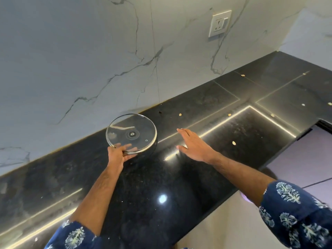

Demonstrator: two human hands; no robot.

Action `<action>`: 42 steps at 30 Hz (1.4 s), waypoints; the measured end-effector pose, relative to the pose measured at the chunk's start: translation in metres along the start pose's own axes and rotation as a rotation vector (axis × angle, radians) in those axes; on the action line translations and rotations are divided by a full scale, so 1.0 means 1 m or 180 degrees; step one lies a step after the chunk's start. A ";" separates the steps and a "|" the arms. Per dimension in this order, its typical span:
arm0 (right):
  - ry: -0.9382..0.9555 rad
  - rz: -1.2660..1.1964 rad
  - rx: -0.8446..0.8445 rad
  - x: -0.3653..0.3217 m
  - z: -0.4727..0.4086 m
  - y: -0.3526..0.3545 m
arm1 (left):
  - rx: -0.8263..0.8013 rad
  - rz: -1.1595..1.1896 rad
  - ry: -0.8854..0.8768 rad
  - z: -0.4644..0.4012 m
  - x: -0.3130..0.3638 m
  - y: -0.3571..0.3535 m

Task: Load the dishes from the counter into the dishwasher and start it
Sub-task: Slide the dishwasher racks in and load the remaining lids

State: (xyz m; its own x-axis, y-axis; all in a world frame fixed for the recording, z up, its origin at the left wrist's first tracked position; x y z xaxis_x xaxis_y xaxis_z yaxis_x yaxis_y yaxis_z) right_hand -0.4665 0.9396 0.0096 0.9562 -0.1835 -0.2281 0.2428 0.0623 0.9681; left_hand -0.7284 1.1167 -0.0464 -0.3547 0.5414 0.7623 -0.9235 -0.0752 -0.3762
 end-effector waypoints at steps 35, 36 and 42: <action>-0.2970 -0.3316 0.1608 0.205 0.800 -0.074 | -0.6386 -0.4150 0.2006 0.565 -0.543 -0.289; -0.3091 -0.3068 0.1532 0.213 0.812 -0.074 | -0.6657 -0.4412 0.1860 0.582 -0.558 -0.293; -0.3227 -0.2876 0.1650 0.262 0.878 -0.083 | -0.6367 -0.4894 0.2900 0.640 -0.658 -0.310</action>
State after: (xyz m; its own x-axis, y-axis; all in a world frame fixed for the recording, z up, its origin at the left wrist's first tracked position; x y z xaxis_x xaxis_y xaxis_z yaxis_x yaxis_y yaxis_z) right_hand -0.3798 0.0252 -0.0389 -0.0653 -0.5818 -0.8107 0.3925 -0.7619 0.5152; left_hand -0.3030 0.2477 -0.0940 0.5255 -0.4118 0.7444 0.8084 0.5145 -0.2860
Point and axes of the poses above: each hand's wrist, its own z-axis away from the middle knuckle, its own y-axis out of the back of the hand, x = y × z, the point moved 1 cm from there along -z, towards the middle knuckle, and after that the axes turned 15 degrees about z, right-handed, at the moved point
